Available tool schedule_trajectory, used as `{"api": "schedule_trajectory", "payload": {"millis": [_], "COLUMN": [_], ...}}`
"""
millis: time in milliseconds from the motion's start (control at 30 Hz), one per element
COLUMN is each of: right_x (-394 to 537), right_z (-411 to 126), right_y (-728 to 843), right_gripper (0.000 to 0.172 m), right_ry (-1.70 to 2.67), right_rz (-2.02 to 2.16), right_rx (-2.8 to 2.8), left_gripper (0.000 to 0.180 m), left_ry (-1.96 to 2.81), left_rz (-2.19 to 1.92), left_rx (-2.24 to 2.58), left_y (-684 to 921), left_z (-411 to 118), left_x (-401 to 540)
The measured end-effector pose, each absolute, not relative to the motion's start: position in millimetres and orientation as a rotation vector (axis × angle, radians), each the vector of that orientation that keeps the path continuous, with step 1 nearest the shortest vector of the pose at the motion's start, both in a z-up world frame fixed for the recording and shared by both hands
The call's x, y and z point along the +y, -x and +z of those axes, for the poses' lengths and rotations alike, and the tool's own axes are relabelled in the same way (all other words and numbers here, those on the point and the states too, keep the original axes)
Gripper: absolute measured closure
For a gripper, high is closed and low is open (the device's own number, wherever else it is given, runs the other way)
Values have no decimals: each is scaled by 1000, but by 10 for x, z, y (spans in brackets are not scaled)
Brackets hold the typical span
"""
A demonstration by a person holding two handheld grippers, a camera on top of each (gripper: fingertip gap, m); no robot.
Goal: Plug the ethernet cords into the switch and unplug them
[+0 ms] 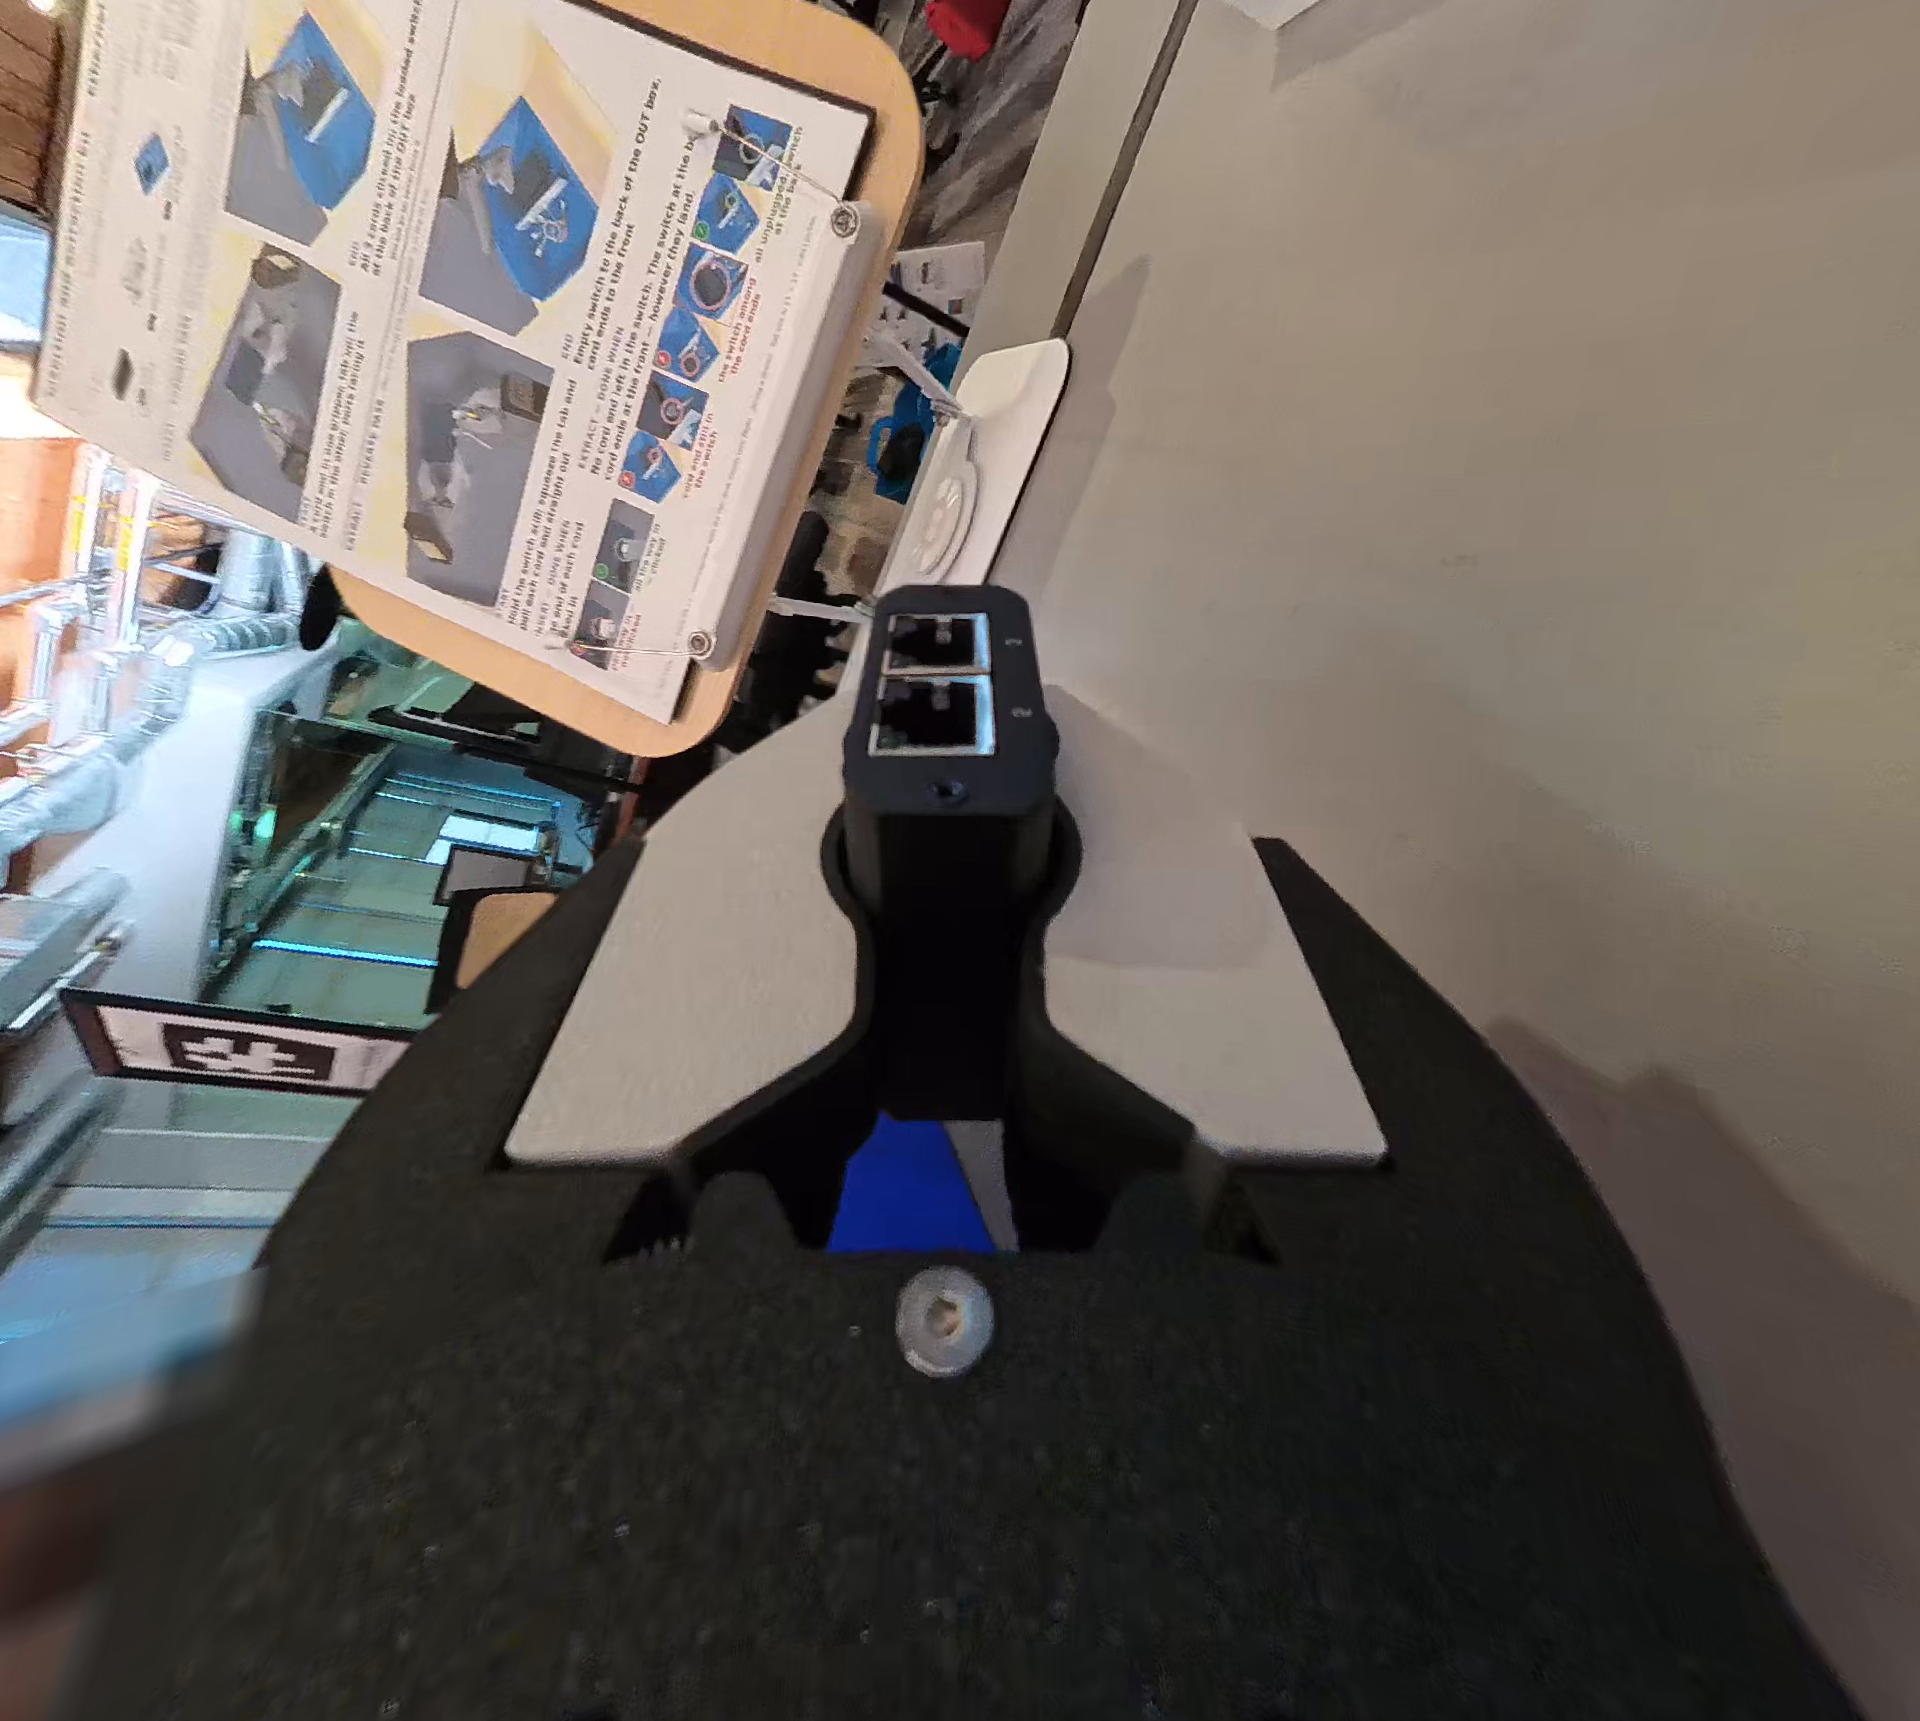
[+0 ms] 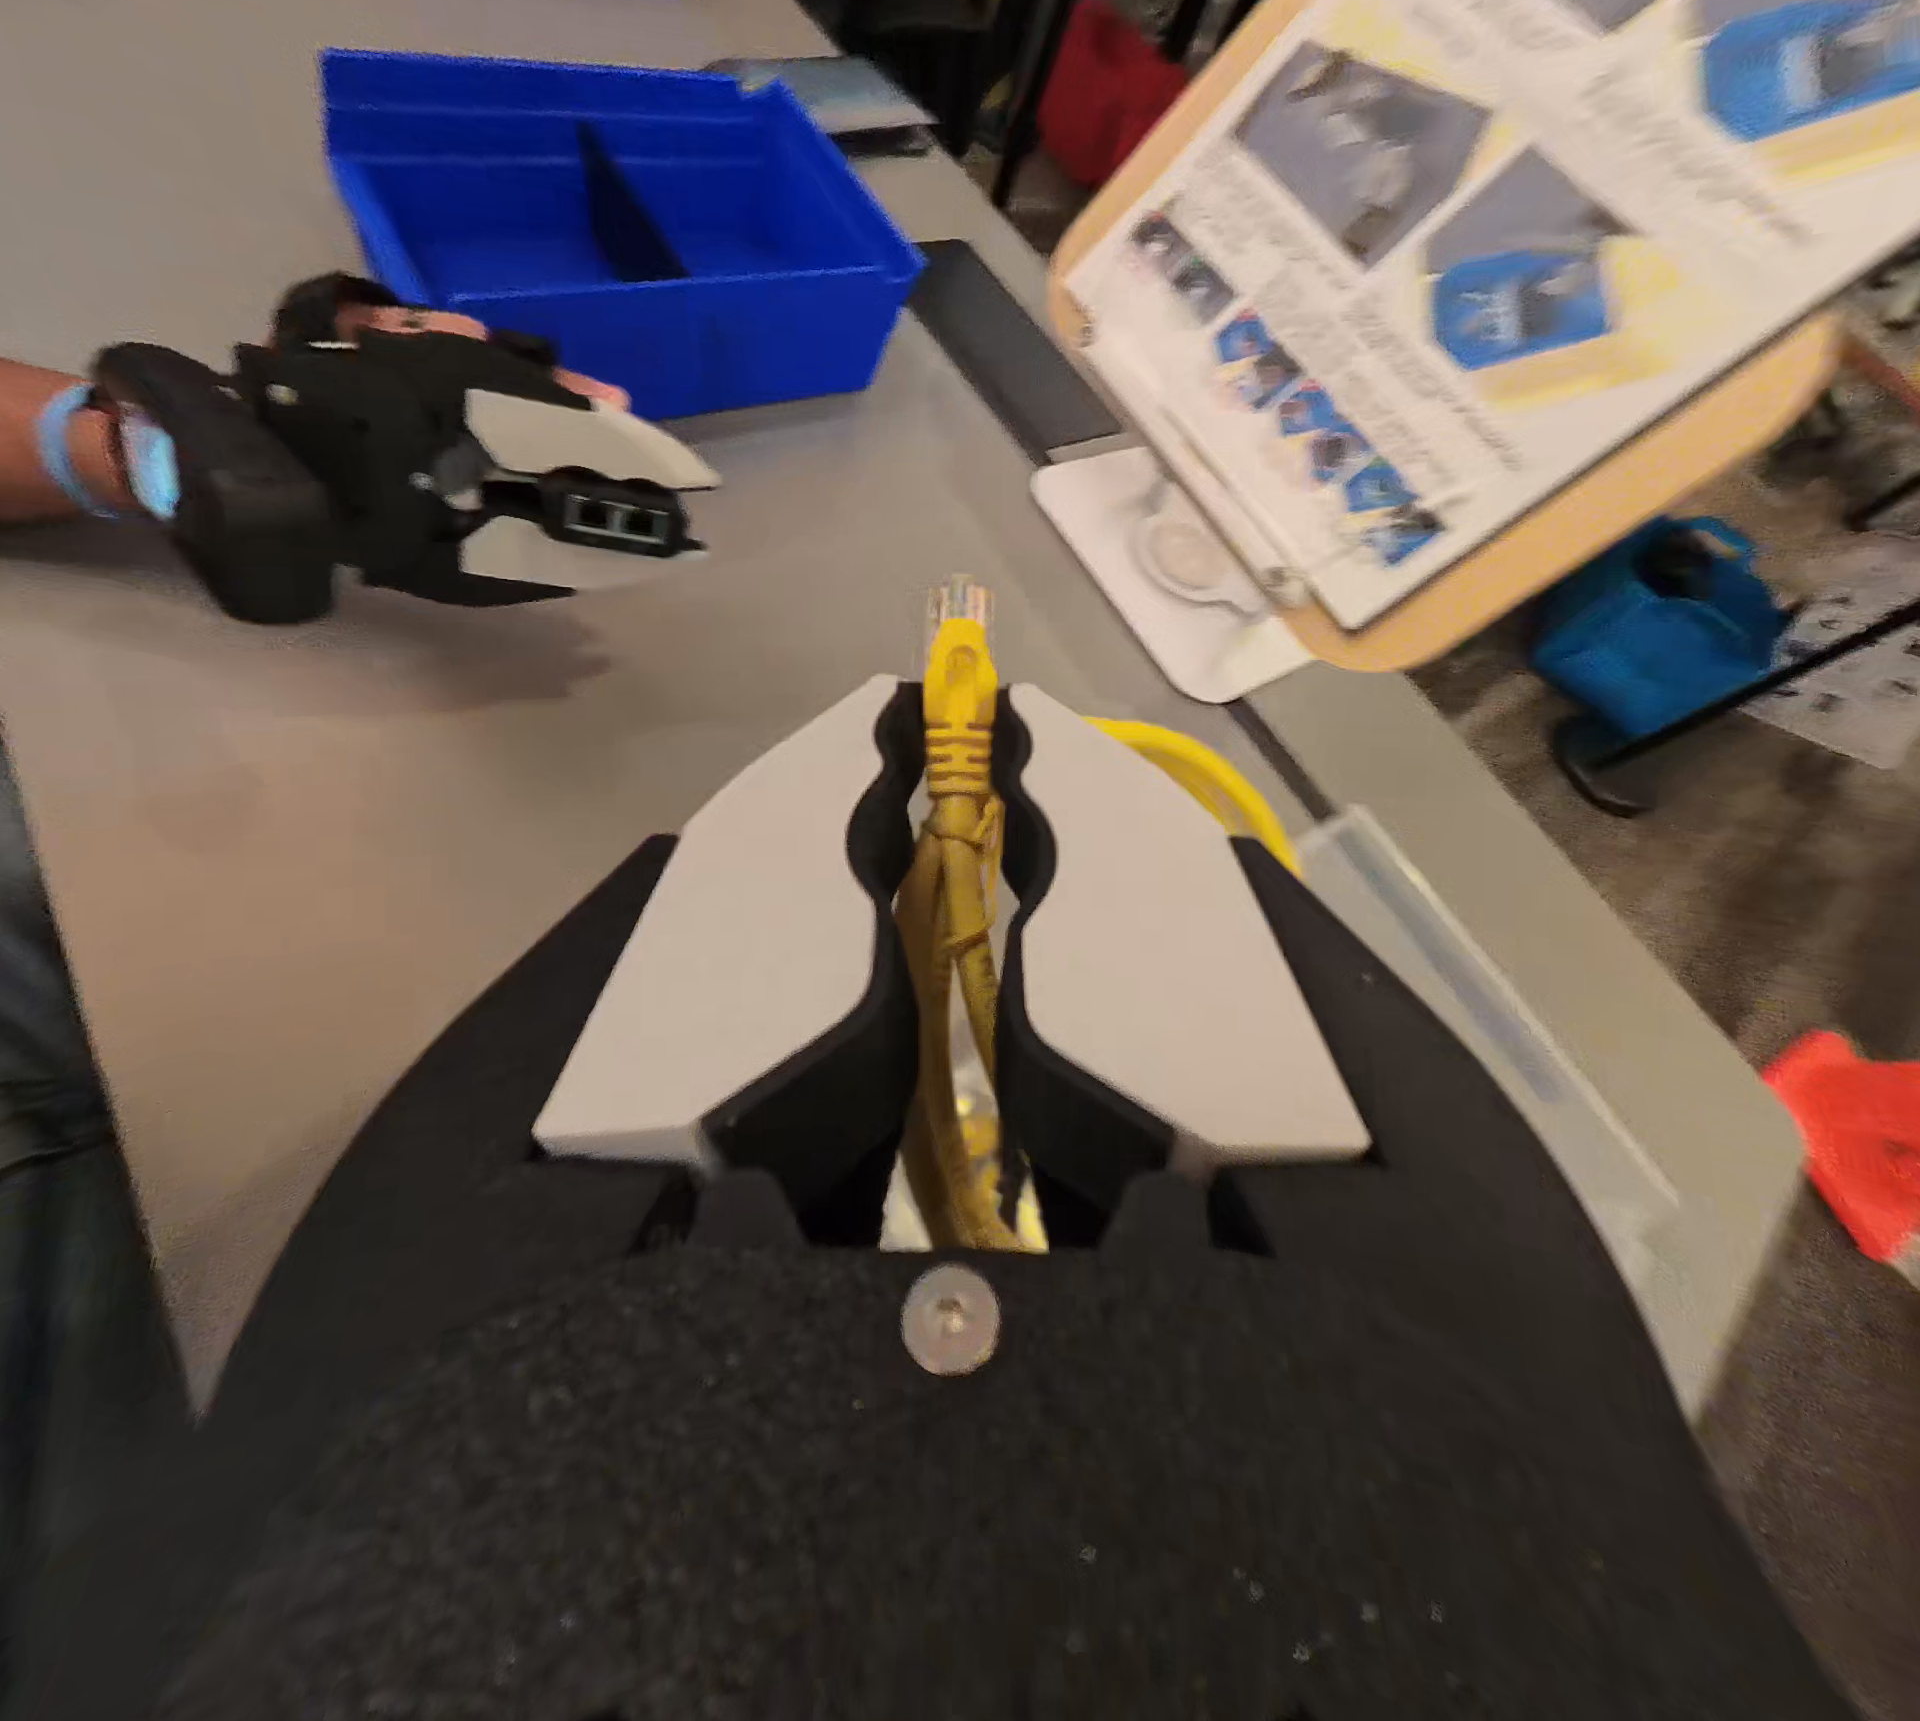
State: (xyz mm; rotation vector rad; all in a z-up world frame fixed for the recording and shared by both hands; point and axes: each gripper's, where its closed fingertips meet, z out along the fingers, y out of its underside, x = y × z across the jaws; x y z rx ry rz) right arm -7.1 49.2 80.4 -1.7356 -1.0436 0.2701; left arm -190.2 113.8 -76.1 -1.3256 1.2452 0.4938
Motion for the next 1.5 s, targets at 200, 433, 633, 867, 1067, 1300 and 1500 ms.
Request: {"api": "schedule_trajectory", "payload": {"millis": [200,433,633,867,1067,1300,1500], "right_x": [912,1212,1063,468,-88,-119,-138], "right_z": [-281,-1642,-674,-98,-374,-596,-528], "right_y": [-863,-1231,-917,209,1400,1642,1712], "right_gripper": [160,149,118,117,101,71,70], "right_ry": [2112,2404,2107,1660,1672,1755,1709], "right_rz": [-18,-211,239,857,1307,1667,1789], "right_rx": [-1027,-967,-734,-807,-923,-649,-588], "left_gripper": [155,155,155,155,155,155,155], "left_ry": [1370,1331,1315,1299,1214,1037,999], "left_rz": [319,-119,-439,-530,-589,-613,-558], "left_rx": [1215,1294,1269,1232,1243,1312,1409], "left_y": [1854,1590,1529,1538,1487,1385,1236], "left_z": [-692,-702,-598,-566,-475,-370,-520], "left_x": [1070,779,634,620,482,162,9]}}
